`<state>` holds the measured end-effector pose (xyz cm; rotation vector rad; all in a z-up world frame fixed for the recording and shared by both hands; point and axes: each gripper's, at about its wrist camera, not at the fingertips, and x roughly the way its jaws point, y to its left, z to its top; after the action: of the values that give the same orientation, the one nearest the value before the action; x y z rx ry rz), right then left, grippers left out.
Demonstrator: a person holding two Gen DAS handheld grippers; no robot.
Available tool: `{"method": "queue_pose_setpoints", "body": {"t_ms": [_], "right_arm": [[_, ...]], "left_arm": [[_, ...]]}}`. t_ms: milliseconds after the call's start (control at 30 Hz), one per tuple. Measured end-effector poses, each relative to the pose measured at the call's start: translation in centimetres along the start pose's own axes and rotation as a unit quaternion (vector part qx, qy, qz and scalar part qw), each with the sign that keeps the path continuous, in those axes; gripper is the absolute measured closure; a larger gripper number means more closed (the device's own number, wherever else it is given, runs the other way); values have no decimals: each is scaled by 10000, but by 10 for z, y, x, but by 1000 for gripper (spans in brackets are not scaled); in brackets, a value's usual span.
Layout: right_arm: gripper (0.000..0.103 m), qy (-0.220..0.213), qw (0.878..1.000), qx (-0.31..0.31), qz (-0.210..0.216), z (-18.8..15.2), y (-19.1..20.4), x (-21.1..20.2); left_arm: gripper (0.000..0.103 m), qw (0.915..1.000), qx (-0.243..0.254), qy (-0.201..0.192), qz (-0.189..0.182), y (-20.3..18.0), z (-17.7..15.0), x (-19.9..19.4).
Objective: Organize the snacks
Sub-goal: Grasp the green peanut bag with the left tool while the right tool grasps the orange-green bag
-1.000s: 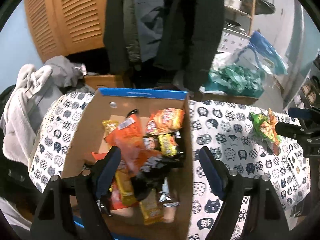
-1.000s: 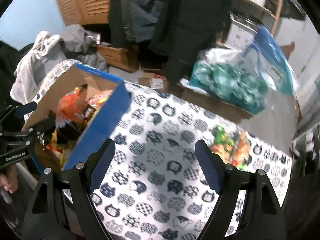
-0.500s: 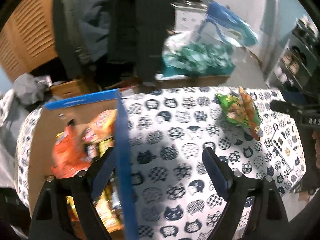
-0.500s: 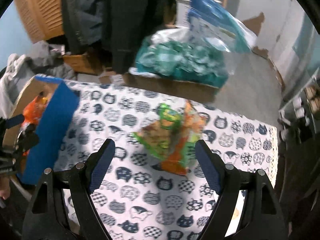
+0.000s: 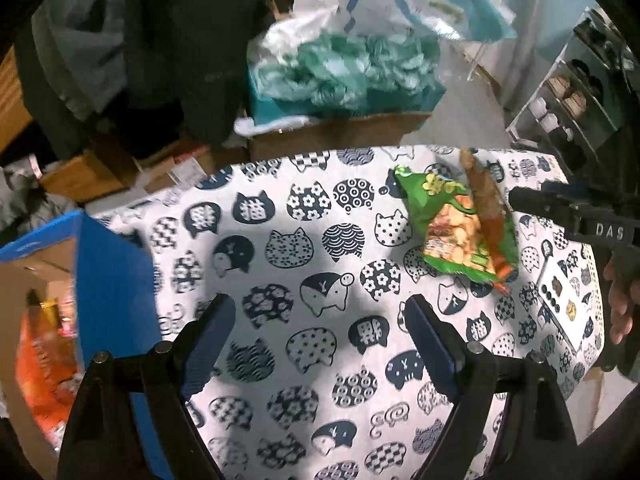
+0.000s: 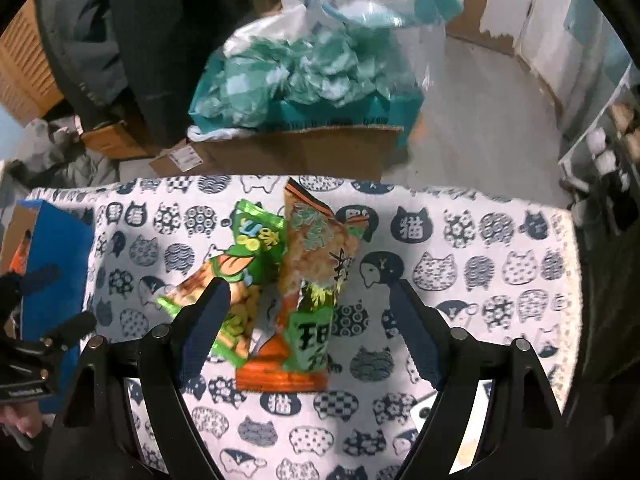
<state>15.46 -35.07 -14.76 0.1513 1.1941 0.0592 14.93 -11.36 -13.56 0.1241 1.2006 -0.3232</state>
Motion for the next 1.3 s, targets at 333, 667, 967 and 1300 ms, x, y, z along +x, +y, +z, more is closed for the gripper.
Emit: {"method": "queue_pose_setpoints", "body": {"t_ms": [333,667,967,1300], "right_arm": [[21,375,9986,301,220,-4,-12,52],[67,548,9968,338,470,-17,-17,63],[69,337,9986,394,98,-26,-33,35],[69,347,9980,536,5,-36,-49,28]], "left_arm": [[15,9999,116,-25,-50,-13,21,28],[15,9990,-32,-83,-432,-36,45,31],[15,9977,39,67,-668,-75,60,50],[17,9973,237,448,-540,-99,49,95]]}}
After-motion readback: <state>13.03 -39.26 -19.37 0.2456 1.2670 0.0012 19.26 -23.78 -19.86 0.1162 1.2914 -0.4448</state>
